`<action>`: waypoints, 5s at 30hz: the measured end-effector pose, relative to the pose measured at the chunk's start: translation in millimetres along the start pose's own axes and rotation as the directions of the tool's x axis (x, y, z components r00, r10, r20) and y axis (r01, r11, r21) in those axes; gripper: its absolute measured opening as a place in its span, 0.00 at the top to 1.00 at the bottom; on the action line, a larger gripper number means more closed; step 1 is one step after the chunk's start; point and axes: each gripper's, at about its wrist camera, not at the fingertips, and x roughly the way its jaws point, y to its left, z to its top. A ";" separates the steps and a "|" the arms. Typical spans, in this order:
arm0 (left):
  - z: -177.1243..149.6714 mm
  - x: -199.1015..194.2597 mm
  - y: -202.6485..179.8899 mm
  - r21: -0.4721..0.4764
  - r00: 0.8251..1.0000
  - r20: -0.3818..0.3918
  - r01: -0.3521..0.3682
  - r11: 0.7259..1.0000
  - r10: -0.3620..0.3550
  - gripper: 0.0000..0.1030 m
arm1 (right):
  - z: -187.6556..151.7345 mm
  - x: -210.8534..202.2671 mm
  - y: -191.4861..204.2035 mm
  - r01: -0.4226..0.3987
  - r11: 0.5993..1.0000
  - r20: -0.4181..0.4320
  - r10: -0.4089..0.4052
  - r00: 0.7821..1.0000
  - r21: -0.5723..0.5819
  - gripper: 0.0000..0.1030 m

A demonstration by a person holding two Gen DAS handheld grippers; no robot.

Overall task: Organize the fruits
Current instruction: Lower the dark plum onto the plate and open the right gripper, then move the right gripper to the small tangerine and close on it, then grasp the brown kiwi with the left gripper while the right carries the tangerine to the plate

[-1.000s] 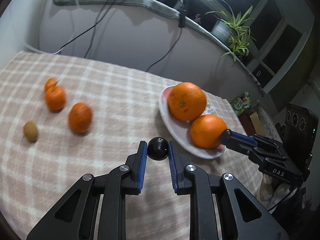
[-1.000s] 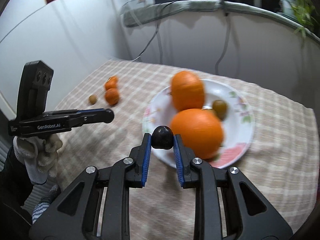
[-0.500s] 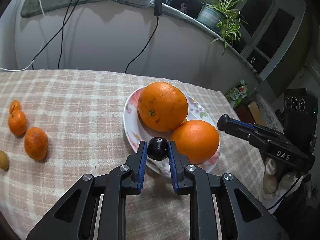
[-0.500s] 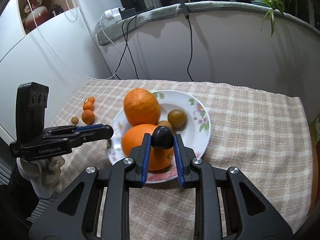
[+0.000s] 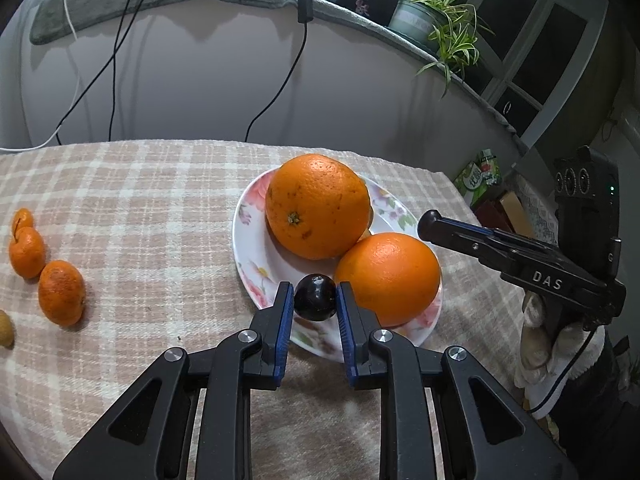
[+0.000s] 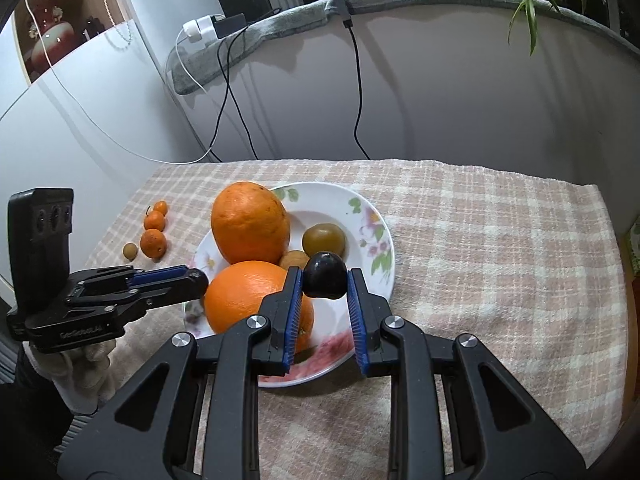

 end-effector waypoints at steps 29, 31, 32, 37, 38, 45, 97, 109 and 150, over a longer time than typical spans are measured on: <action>-34.5 -69.2 72.8 -0.102 0.959 0.061 -0.269 0.958 0.276 0.40 | -0.9 -17.5 41.9 0.032 0.994 0.053 -0.027 0.998 -0.101 0.36; -40.9 -80.1 83.3 -0.104 0.943 0.066 -0.318 0.942 0.326 0.40 | 0.0 -15.5 54.8 0.029 0.991 0.051 -0.023 0.998 -0.132 0.36; -43.5 -85.4 88.2 -0.107 0.933 0.071 -0.344 0.933 0.352 0.40 | 0.2 -14.5 59.8 0.033 0.989 0.050 -0.026 0.998 -0.145 0.36; -52.4 -103.1 112.8 -0.132 0.898 0.065 -0.423 0.896 0.434 0.40 | 1.5 -2.4 90.9 0.021 0.977 0.022 -0.017 1.000 -0.212 0.36; -53.5 -104.7 116.3 -0.137 0.896 0.061 -0.429 0.893 0.440 0.40 | 1.5 0.5 95.9 0.005 0.975 0.012 -0.003 1.000 -0.221 0.36; -61.7 -113.7 132.6 -0.157 0.886 0.066 -0.444 0.882 0.458 0.47 | 3.5 20.4 127.4 -0.058 0.964 -0.017 0.055 0.998 -0.261 0.36; -41.0 -77.3 174.6 -0.210 0.927 0.004 -0.365 0.907 0.375 0.76 | 18.0 165.1 224.1 -0.192 0.946 -0.239 0.130 0.962 -0.261 0.59; -42.9 -89.4 161.9 -0.216 0.933 0.032 -0.344 0.914 0.359 0.76 | 17.5 152.2 224.5 -0.205 0.945 -0.216 0.151 0.965 -0.255 0.61; -15.7 -24.2 -3.6 0.026 0.997 0.018 -0.081 0.996 0.081 0.76 | 6.4 -25.3 28.9 0.012 1.000 0.049 -0.011 0.999 -0.019 0.61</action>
